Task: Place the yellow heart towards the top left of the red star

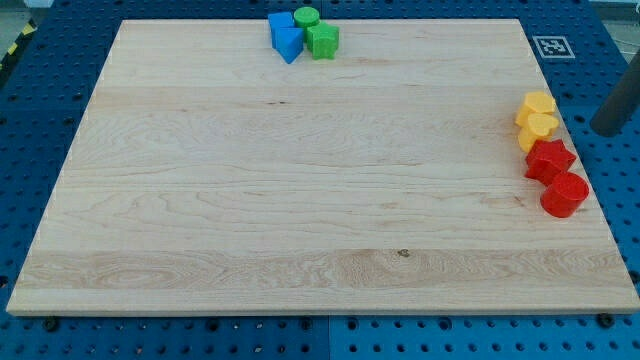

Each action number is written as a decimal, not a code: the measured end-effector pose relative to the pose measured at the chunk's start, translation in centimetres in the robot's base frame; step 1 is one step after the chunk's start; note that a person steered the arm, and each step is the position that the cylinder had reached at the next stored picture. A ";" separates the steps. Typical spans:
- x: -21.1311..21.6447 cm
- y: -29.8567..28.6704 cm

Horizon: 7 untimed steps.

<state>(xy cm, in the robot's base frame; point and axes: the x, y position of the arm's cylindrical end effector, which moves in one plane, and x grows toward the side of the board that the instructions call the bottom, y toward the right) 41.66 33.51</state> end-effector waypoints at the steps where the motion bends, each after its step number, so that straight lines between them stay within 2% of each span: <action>1: 0.7 -0.7; 2: -0.1 -4.5; 3: -0.1 -5.3; 4: -0.1 -8.5; 7: 0.4 -11.9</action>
